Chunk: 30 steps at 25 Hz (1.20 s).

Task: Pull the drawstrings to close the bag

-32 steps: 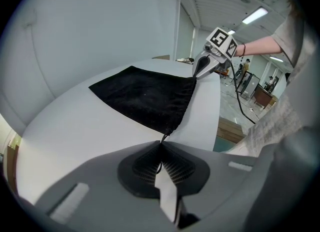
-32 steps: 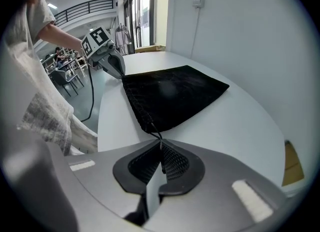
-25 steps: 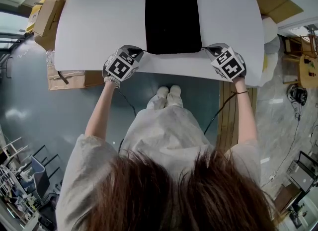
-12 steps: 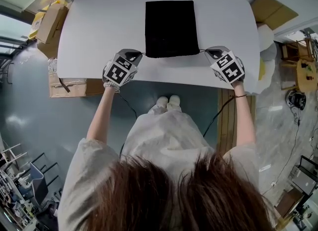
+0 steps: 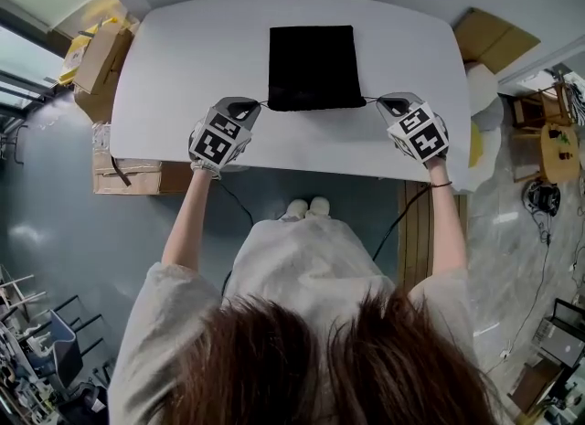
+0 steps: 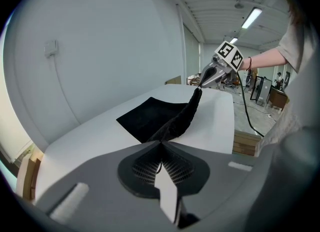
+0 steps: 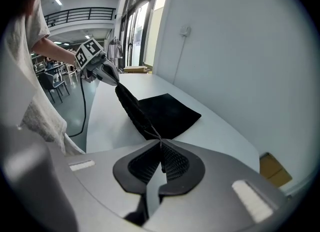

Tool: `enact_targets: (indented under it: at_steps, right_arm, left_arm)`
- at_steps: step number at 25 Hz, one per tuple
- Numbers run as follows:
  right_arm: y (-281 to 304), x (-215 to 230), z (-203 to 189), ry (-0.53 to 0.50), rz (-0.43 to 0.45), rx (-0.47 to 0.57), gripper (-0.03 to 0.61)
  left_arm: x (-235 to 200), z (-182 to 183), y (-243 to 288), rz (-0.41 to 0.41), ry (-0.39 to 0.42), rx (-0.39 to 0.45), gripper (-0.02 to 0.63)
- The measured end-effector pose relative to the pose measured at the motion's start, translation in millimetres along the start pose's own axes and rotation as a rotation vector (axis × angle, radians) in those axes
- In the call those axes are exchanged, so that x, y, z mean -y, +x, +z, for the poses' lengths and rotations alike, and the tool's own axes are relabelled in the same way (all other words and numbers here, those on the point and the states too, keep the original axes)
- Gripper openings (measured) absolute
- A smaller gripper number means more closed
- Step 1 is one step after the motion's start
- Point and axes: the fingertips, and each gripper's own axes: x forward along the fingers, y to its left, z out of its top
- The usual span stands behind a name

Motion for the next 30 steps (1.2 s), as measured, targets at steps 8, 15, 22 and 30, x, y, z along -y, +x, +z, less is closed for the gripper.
enact_targets:
  at_steps: [8,15,22,30]
  right_arm:
    - [-10,13,19,0.005,-0.026,0.042,0.012]
    - [-17,24,32,0.003,-0.055,0.072,0.012]
    - [-24,38,51,0.028,-0.078,0.124,0.012]
    - [-35,53,70,0.011,-0.114,0.166,0.012]
  left_arm:
    - [-16,22,-10,0.042,-0.01,0.053,0.003]
    - [-26,33,-15,0.063,-0.043,0.107,0.003]
    - [-40,50,-21,0.082,-0.053,0.15,0.003]
    - [-52,77,-35,0.125,-0.05,0.208,0.003]
